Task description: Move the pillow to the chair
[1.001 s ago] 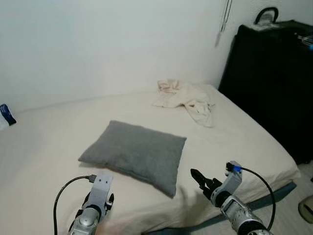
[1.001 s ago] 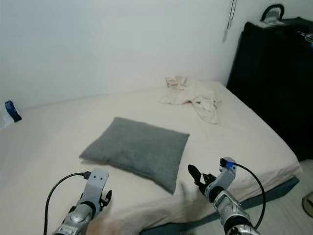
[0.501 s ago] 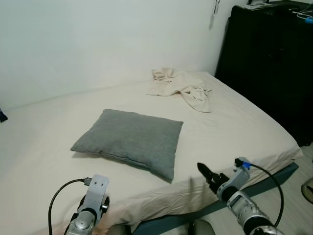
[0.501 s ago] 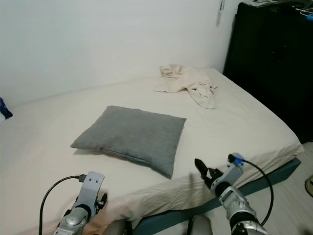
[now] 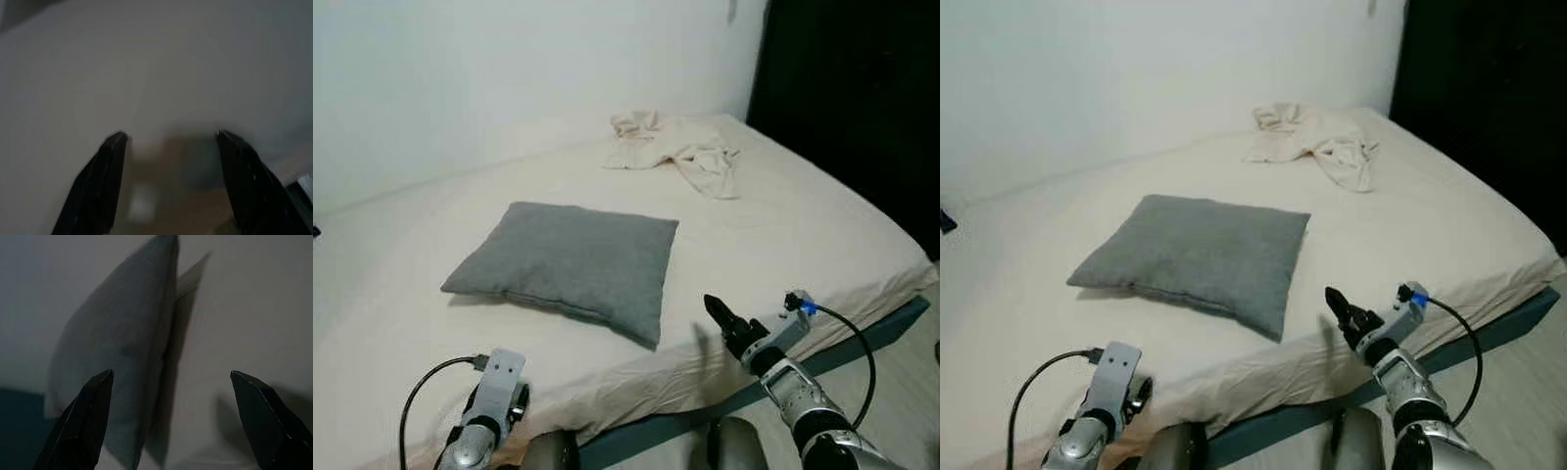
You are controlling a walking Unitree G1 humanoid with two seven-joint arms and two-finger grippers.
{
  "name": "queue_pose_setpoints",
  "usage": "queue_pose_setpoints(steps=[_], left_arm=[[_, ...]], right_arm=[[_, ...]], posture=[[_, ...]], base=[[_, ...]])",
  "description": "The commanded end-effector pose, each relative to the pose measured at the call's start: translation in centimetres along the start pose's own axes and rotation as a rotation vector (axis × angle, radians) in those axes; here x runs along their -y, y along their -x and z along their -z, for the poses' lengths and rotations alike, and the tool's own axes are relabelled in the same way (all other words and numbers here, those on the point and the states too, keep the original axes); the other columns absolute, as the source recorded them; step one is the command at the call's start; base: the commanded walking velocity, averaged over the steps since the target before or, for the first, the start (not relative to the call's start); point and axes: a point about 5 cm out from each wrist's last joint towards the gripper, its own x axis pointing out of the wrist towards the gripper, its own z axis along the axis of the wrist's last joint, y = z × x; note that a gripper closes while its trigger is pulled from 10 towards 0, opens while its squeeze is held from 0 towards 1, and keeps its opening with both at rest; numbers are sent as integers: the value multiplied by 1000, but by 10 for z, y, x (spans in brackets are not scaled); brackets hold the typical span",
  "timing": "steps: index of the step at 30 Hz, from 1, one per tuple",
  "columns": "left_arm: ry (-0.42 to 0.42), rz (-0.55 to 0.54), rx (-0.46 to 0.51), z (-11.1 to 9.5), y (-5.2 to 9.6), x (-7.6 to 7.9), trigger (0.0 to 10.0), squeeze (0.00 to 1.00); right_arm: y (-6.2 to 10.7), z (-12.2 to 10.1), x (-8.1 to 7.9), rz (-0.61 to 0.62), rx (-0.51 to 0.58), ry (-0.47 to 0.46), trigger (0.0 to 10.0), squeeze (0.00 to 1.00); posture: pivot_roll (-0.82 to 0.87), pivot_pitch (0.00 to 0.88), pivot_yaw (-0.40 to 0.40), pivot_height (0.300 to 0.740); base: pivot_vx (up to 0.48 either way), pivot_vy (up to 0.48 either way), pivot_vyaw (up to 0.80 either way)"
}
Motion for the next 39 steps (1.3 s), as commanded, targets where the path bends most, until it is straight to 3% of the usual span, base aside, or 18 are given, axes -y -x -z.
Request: queue_pose_setpoints(steps=[1, 3, 5, 14, 21, 29, 30, 36, 39], left_arm=[[-39, 0, -69, 19, 13, -11, 10000, 0], [-42, -3, -63, 19, 15, -14, 10000, 0], [-51, -22, -47, 19, 22, -23, 10000, 0], [-111, 8, -25, 18, 43, -30, 10000, 0], [-147, 34, -20, 13, 60, -33, 10000, 0], [-177, 42, -34, 6, 71, -41, 10000, 0], [-178, 41, -34, 5, 70, -40, 10000, 0], [-171, 40, -37, 1, 68, -37, 10000, 0], [-161, 44, -38, -2, 66, -32, 10000, 0]], right_arm=[[-8, 12, -12, -59, -41, -31, 10000, 0], [-10, 13, -15, -74, -42, -37, 10000, 0], [-20, 11, -29, -155, -33, -65, 10000, 0], [-42, -5, -54, -196, 39, -75, 10000, 0], [-56, -4, -76, -233, 54, -91, 10000, 0], [-75, 6, -117, -346, 23, -112, 10000, 0], [-76, 10, -120, -358, 15, -106, 0, 0], [-75, 19, -125, -392, -3, -84, 0, 0], [-73, 19, -118, -331, -14, -53, 0, 0]], posture=[[111, 221, 117, 576], [116, 226, 118, 576], [154, 256, 129, 576], [206, 326, 168, 576], [234, 359, 188, 576], [244, 373, 204, 576], [239, 369, 200, 576], [218, 364, 188, 576], [204, 358, 179, 576]], base=[[0, 0, 0], [0, 0, 0], [0, 0, 0], [0, 0, 0], [0, 0, 0], [0, 0, 0], [0, 0, 0], [0, 0, 0], [0, 0, 0]])
